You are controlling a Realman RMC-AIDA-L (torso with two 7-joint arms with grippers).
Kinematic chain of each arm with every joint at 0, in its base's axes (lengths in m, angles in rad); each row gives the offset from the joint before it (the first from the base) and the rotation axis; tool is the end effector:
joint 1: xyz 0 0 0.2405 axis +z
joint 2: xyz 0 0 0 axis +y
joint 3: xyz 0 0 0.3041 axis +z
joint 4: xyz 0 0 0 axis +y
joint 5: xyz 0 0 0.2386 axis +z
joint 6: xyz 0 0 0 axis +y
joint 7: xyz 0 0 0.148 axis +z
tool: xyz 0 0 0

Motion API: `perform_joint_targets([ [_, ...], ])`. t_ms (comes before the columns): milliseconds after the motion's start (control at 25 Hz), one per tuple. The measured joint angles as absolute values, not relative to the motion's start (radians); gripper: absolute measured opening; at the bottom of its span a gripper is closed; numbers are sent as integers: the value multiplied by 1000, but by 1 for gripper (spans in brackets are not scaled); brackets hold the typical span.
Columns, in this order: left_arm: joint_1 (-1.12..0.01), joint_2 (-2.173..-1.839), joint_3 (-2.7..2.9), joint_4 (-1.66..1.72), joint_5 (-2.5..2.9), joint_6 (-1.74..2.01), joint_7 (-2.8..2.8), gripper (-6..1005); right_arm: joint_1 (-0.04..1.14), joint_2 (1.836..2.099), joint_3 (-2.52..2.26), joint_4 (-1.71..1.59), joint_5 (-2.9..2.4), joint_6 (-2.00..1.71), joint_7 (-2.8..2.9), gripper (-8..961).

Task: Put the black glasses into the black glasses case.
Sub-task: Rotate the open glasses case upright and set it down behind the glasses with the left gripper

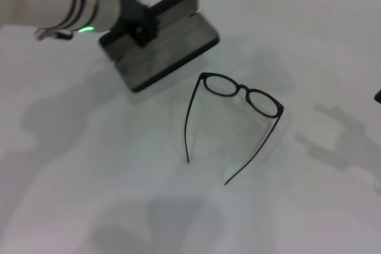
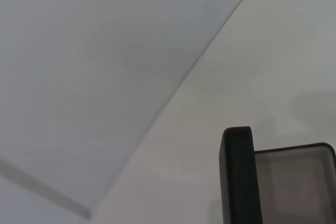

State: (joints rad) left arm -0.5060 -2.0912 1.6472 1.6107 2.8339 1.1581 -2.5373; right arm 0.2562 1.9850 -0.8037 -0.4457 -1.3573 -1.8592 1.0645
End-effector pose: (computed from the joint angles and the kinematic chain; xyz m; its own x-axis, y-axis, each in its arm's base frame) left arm -0.1470 0.4231 -0.0246 0.9460 0.2738 -0.1738 0.0777 -0.7118 -0.6980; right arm 0.3614 0.2774 0.0316 0.4928 -0.0464 -0.8689 -0.4783 -0.8486 -0.2260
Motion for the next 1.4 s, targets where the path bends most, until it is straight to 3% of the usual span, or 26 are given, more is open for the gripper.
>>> perform_joint_targets([
  [560, -554, -2095, 1913, 1315, 2831, 691, -2273, 204, 246, 1987, -807, -396, -1365, -1862, 1051, 847],
  [1400, -501, -2096, 2035, 1380, 2833, 774, -2273, 210, 256, 1986, -813, -388, -1365, -1865, 1041, 843],
])
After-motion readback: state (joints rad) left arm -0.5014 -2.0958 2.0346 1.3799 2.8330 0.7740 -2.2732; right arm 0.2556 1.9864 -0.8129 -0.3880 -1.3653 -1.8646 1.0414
